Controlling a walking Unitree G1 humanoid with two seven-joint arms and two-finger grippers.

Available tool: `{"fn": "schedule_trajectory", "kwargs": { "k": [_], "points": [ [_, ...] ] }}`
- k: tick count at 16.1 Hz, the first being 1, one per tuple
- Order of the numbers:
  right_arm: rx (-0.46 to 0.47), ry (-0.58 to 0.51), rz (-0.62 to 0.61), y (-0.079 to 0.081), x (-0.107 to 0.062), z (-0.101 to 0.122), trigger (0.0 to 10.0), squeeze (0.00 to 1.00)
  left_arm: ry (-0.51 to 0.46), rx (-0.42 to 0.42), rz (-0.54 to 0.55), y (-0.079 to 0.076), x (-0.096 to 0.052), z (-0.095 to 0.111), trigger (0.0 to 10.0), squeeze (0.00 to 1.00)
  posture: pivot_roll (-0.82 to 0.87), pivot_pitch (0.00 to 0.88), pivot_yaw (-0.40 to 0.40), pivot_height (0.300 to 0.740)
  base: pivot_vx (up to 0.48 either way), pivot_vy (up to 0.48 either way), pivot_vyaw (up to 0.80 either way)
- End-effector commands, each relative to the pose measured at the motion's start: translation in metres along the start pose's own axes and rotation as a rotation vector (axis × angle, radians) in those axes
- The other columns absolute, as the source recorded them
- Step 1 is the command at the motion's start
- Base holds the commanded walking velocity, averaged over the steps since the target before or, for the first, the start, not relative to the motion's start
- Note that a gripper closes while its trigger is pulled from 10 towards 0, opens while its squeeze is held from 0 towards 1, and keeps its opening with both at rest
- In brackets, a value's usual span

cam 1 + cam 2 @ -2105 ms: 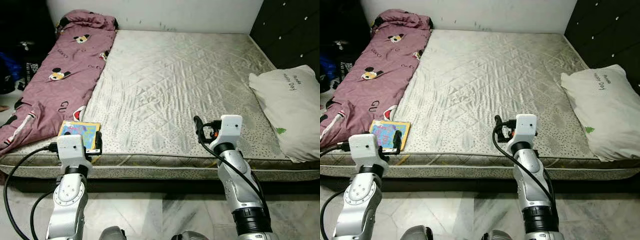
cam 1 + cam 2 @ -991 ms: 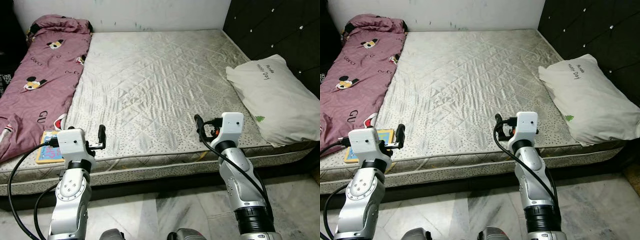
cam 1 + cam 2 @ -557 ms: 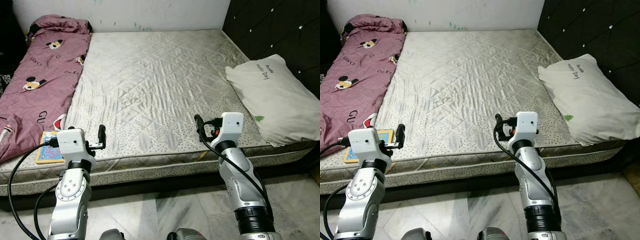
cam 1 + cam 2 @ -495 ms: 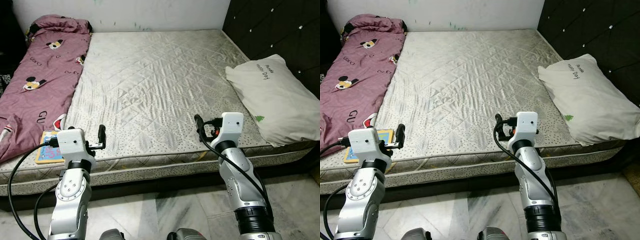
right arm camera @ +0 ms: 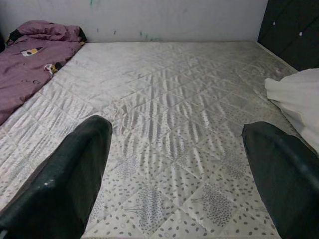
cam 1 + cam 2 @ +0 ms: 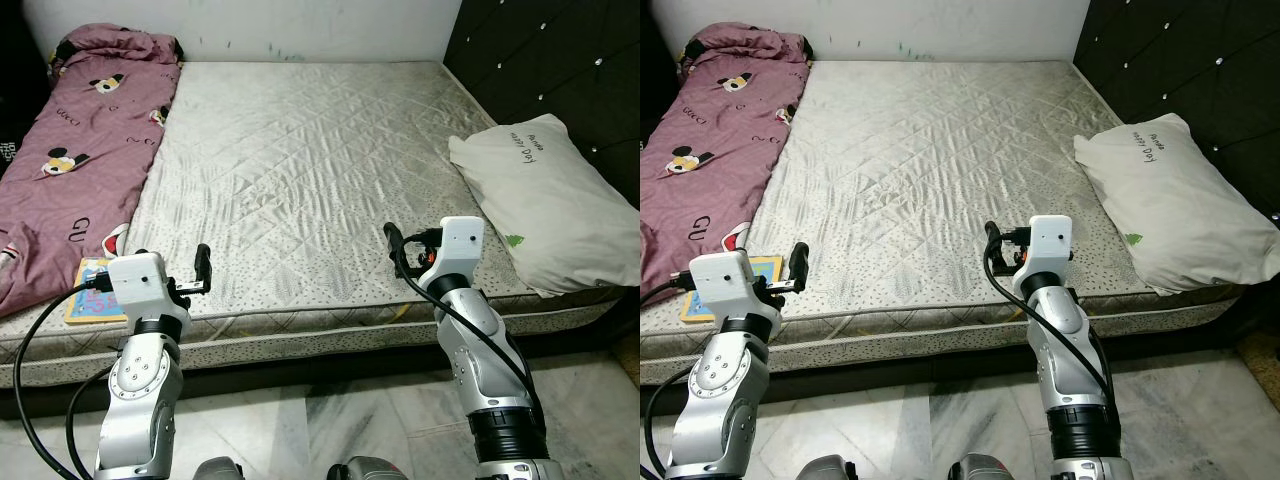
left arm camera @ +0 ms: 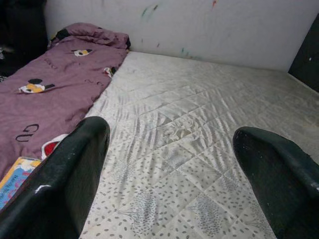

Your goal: Clean up the room

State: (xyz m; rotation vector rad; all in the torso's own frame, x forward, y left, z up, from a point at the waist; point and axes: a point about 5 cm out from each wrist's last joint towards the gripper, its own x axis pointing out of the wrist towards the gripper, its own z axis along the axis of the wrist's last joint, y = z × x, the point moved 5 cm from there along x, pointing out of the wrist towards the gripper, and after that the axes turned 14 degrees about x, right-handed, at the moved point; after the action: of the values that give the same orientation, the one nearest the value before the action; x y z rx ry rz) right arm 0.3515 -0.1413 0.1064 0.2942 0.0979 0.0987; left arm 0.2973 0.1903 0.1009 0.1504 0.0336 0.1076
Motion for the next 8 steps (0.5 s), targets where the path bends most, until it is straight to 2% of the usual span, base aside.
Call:
{"fn": "schedule_trajectory", "kwargs": {
  "k": [1,8],
  "points": [
    [-0.006,-0.010,0.006,0.0014,0.0001,0.0063,10.0,0.00,-0.015,-0.007,-0.013,-0.0019,-0.0005,0.0061,10.0,0.00,-0.09,0.000,-0.057,0.740,0.000,0.000,0.00],
    [-0.012,-0.004,0.013,0.0027,0.0023,0.0061,10.0,0.00,-0.022,-0.021,-0.016,-0.0027,-0.0013,0.0075,10.0,0.00,-0.08,0.000,-0.062,0.740,0.225,0.000,0.00]
  ]
}}
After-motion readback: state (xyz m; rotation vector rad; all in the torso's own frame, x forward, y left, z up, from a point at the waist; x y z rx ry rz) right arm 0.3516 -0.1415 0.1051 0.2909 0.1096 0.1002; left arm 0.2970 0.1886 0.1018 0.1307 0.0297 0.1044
